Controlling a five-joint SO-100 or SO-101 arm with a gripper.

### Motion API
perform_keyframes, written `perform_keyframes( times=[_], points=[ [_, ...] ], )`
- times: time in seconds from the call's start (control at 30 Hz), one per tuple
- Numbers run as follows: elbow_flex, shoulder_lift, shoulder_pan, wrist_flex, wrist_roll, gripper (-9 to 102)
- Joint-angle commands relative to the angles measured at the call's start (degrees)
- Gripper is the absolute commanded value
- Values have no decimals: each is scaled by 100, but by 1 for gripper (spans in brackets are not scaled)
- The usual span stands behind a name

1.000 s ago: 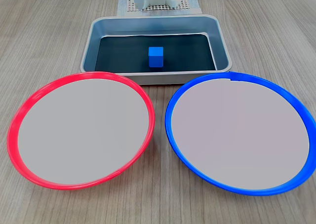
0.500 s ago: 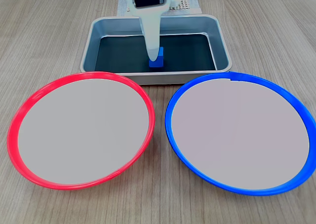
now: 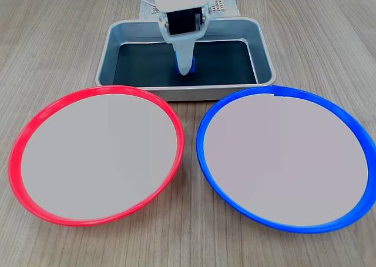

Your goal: Move a blue block from tray to blue dish

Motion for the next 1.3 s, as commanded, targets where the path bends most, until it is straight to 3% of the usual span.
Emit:
perform_keyframes(
  times=[0.0,0.07,0.3,0.6,0.83,1.1,1.27],
  points=[
    [35,44,9,-44,62,7],
    [70,70,18,-70,70,1],
    [-237,791,-123,387,185,0],
    [-2382,1740,-861,1222,1195,0],
    [-4307,18,-1397,62,1538,0],
    [-4904,-1881,-1626,-1345,870,0],
    [-5186,-2522,-1635,-1564,545,9]
  ],
)
